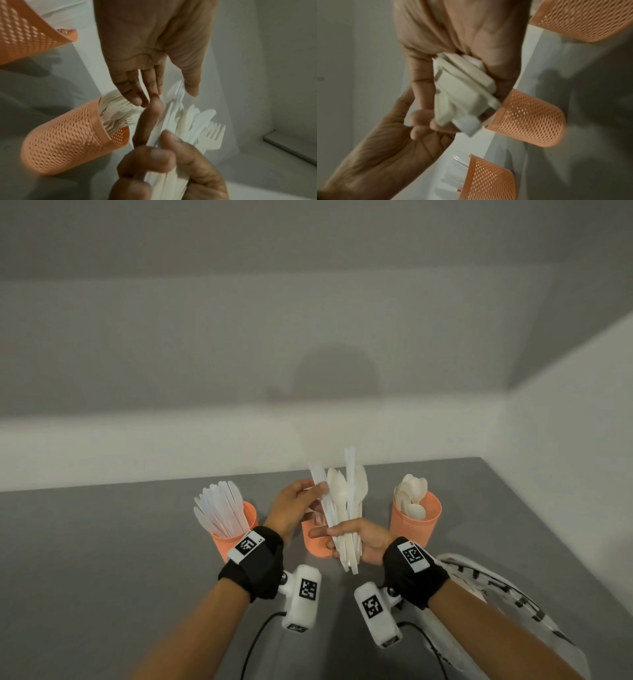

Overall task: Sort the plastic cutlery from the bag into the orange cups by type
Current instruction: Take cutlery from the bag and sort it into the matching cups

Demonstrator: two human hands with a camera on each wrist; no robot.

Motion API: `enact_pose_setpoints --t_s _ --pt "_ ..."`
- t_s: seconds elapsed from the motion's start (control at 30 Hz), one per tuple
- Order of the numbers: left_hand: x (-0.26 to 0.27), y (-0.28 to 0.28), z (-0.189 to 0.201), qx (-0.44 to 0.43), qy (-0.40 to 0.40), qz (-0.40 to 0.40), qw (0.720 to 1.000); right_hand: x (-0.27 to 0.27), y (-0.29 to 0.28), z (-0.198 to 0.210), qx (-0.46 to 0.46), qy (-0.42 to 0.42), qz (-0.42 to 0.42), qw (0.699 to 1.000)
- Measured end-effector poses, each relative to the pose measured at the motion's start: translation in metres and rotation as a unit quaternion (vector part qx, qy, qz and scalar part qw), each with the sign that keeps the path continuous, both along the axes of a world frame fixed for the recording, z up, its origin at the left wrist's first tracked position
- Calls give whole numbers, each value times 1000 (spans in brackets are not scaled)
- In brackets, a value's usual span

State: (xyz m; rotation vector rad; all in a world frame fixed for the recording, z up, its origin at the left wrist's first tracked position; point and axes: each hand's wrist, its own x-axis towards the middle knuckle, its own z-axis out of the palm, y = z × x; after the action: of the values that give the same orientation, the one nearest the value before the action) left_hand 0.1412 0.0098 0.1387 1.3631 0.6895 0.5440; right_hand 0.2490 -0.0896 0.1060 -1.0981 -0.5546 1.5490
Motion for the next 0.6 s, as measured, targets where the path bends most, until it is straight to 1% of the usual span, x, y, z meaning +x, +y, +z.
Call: enact_pose_setpoints --t_s 0.1,0.27,0.33,0.47,0.53,0.6 --pt "0 2 -5 18 6 12 1000 -1 1 -1 11 2 6 1000" --pt "-3 9 -13 27 -1 48 998 0 -2 1 26 9 -27 999" --pt "-2 8 -14 30 -2 54 998 0 -3 1 31 -3 -31 999" --pt "1 7 -16 29 -4 38 999 1 0 -3 19 -35 -48 998" --pt "3 6 -18 27 0 34 999 1 0 -2 31 -20 -39 999" --pt "4 6 -20 44 7 45 998 1 -1 -1 38 -17 -32 999"
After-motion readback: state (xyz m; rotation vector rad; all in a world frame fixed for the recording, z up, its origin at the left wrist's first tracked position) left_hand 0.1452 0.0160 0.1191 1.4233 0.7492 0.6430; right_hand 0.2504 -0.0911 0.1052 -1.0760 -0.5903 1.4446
